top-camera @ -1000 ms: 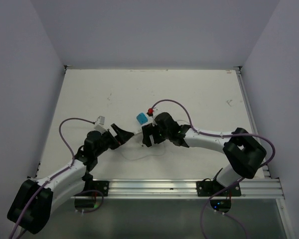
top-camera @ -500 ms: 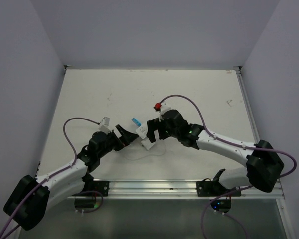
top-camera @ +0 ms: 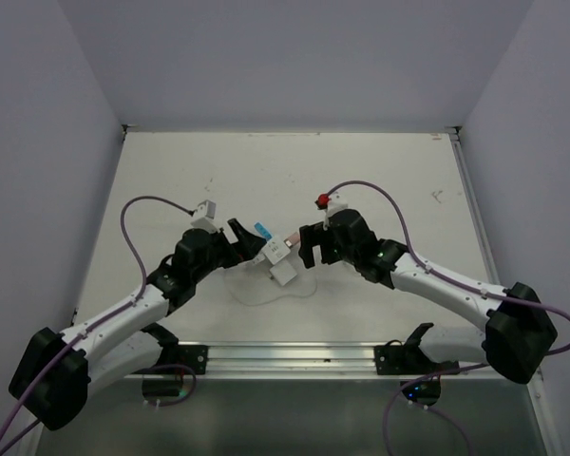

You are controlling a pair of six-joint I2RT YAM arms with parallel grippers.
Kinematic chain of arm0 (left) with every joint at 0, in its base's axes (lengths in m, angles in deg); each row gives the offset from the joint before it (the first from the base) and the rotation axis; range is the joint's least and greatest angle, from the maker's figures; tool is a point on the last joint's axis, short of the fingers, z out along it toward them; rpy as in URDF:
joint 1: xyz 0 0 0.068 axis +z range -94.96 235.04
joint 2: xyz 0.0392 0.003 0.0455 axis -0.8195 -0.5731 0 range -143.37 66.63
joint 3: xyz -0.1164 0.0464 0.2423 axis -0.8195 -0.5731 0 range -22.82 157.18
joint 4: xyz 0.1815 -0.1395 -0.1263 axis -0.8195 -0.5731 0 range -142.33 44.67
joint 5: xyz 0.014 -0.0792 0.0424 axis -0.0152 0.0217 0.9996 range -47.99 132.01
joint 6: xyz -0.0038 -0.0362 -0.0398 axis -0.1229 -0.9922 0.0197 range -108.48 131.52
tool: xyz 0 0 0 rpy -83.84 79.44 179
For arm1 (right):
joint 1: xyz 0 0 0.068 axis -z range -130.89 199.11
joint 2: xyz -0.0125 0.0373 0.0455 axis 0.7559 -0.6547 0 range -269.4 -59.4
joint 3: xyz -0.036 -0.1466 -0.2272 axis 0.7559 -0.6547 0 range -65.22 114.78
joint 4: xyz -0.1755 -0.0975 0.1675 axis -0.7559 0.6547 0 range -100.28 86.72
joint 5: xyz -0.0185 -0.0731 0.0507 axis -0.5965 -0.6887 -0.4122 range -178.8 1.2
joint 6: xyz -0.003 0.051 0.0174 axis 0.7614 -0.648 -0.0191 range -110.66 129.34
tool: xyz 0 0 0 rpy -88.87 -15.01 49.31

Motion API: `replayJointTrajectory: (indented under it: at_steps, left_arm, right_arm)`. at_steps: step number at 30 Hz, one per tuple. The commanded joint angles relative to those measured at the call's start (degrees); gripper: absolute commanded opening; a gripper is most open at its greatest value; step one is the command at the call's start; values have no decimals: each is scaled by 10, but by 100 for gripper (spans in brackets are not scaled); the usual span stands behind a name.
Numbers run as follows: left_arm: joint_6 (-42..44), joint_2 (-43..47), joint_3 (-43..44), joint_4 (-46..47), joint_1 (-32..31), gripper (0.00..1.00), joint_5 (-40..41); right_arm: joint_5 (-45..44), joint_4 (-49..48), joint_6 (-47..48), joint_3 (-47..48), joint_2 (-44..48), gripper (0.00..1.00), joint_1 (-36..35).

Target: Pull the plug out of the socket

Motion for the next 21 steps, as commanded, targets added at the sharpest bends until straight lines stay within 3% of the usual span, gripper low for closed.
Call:
replayJointTrajectory:
  at_steps: [1, 9, 21]
  left_arm:
    - [130, -21, 72, -62, -2, 100, 27]
    - [265, -84, 142, -87, -24, 99, -24]
    - [389, -183, 229, -162, -141, 90, 109]
  right_arm:
    - [5, -12, -3, -12, 26, 98, 3]
    - [3, -22, -4, -33, 52, 98, 15]
    - [30, -12, -14, -57, 84, 98, 53]
